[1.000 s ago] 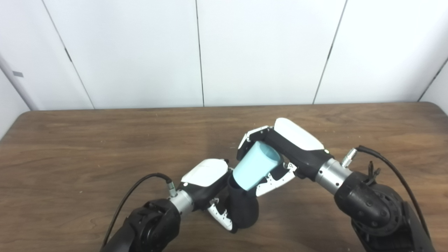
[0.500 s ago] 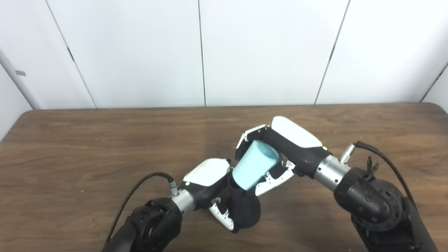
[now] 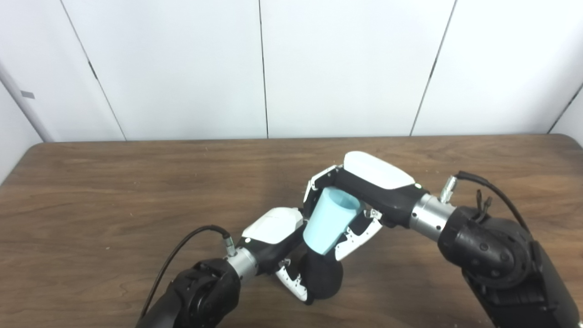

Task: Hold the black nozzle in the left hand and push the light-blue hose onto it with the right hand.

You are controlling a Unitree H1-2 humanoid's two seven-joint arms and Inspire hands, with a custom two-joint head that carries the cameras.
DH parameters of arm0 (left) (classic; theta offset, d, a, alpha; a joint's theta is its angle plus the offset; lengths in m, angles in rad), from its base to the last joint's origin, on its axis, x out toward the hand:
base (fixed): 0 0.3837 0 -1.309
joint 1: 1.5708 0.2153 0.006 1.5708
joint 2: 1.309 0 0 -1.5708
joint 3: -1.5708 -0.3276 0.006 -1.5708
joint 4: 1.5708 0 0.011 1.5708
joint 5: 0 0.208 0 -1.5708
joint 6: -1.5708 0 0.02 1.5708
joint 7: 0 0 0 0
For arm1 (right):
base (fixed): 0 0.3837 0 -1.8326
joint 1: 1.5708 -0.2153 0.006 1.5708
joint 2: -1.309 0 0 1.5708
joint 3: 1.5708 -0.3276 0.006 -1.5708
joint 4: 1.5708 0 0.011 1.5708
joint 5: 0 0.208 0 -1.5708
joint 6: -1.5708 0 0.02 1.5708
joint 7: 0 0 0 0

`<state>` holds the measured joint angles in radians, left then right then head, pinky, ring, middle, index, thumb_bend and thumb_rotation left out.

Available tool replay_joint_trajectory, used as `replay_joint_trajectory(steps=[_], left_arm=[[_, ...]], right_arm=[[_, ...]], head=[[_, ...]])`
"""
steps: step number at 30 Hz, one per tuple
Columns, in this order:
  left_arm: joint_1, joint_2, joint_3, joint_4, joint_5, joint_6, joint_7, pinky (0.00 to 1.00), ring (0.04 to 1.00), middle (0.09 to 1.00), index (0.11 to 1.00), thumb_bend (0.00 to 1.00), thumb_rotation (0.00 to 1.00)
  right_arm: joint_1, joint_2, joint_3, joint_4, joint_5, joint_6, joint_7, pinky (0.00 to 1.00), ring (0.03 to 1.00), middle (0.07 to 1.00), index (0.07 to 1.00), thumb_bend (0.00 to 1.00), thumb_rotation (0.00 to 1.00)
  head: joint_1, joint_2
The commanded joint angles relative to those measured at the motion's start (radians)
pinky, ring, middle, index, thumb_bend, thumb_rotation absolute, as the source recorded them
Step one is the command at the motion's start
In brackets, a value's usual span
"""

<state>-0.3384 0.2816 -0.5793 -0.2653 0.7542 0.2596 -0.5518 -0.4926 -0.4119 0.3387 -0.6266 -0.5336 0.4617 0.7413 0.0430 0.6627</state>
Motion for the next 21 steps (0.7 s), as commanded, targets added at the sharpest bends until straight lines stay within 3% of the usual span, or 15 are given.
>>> replay_joint_trajectory(steps=[1,9,17,21], left_arm=[[0.062,0.002,-0.066,0.07,-0.005,0.028,-0.096,1.0,0.734,0.547,0.444,0.51,0.0],[0.063,0.002,-0.067,0.068,-0.008,0.029,-0.099,1.0,0.723,0.547,0.444,0.51,0.0],[0.064,0.003,-0.062,0.05,-0.006,0.046,-0.107,1.0,0.727,0.545,0.446,0.51,0.0],[0.067,0.003,-0.066,0.04,-0.004,0.054,-0.109,1.0,0.736,0.551,0.445,0.51,0.0]], right_arm=[[-0.045,-0.023,-0.011,-0.034,0.0,-0.016,0.005,0.33,0.429,0.501,0.492,0.5,0.0],[-0.034,-0.022,0.001,-0.043,-0.019,-0.014,0.013,0.34,0.427,0.498,0.483,0.5,0.0],[-0.008,-0.033,0.043,-0.047,-0.081,-0.034,0.025,0.49,0.431,0.505,0.471,0.5,0.0],[-0.001,-0.027,0.076,-0.056,-0.118,-0.049,0.041,0.38,0.431,0.507,0.473,0.5,0.0]], head=[[0.001,0.0],[0.003,0.01],[0.004,0.023],[0.003,0.028]])
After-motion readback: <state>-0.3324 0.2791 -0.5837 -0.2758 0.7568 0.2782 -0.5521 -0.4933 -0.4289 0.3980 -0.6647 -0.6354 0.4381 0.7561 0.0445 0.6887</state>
